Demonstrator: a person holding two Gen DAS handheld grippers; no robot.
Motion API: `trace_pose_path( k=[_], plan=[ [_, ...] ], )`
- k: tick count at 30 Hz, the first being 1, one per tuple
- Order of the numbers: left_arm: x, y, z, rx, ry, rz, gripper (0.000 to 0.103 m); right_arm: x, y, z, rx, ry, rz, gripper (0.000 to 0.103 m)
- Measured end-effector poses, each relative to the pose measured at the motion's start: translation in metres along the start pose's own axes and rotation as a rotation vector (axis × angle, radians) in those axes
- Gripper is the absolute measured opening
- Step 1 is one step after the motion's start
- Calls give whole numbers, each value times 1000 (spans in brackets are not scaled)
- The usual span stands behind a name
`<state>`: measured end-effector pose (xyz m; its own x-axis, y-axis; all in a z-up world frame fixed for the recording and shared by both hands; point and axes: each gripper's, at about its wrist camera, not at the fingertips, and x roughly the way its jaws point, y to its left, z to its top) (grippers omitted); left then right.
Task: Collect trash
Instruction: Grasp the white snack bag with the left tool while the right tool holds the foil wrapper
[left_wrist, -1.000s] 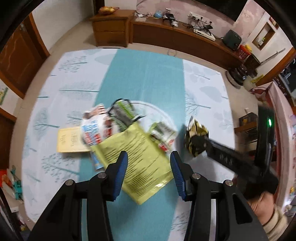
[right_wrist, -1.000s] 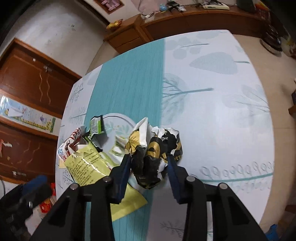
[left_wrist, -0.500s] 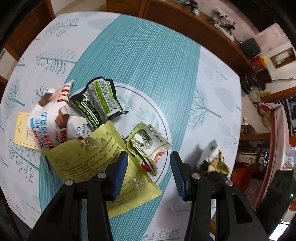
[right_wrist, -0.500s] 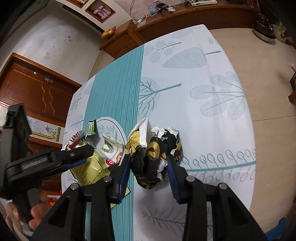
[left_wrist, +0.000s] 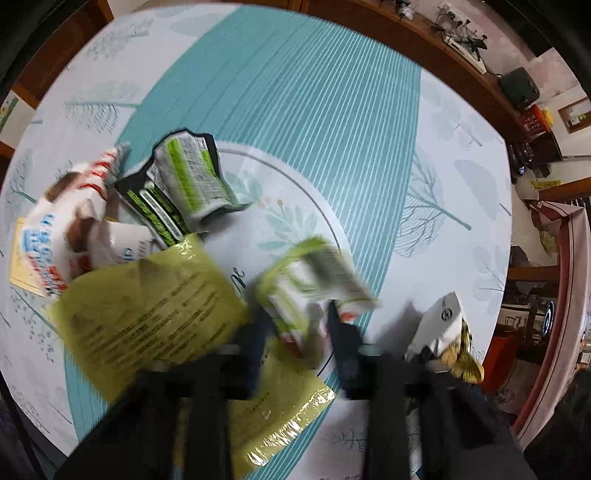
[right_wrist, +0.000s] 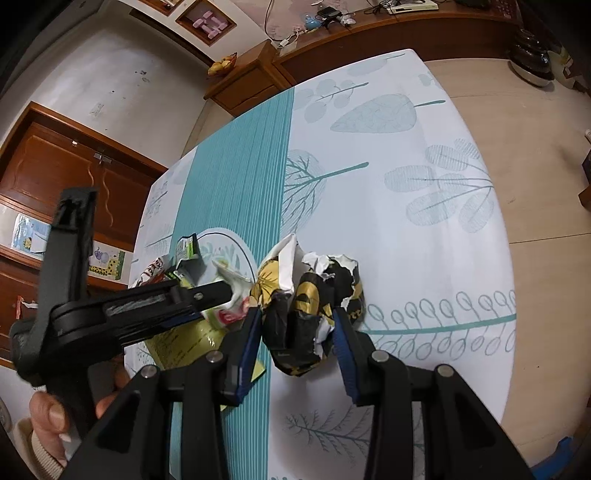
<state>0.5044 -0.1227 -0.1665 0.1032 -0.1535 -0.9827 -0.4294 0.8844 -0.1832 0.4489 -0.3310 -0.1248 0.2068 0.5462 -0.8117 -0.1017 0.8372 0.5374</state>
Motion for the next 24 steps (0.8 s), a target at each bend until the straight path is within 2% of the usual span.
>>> trace_pose_path(
  k=[2, 6, 16, 21, 24],
  plan=[
    [1, 1, 0, -11, -7, -15, 12, 0, 0, -5, 0, 1, 1, 38],
    [-8, -8, -10, 58, -45, -8, 6, -6, -1, -15, 7, -1, 2, 38],
    [-60, -5, -74, 234, -84, -68, 6, -32, 1, -64, 71, -12, 26, 38],
    [-81, 24, -120, 329, -64, -111, 6, -50, 21, -105, 100, -42, 30, 38],
    [-96, 55, -148, 397, -39, -148, 6, -61, 42, -138, 106, -67, 14, 38]
  ],
)
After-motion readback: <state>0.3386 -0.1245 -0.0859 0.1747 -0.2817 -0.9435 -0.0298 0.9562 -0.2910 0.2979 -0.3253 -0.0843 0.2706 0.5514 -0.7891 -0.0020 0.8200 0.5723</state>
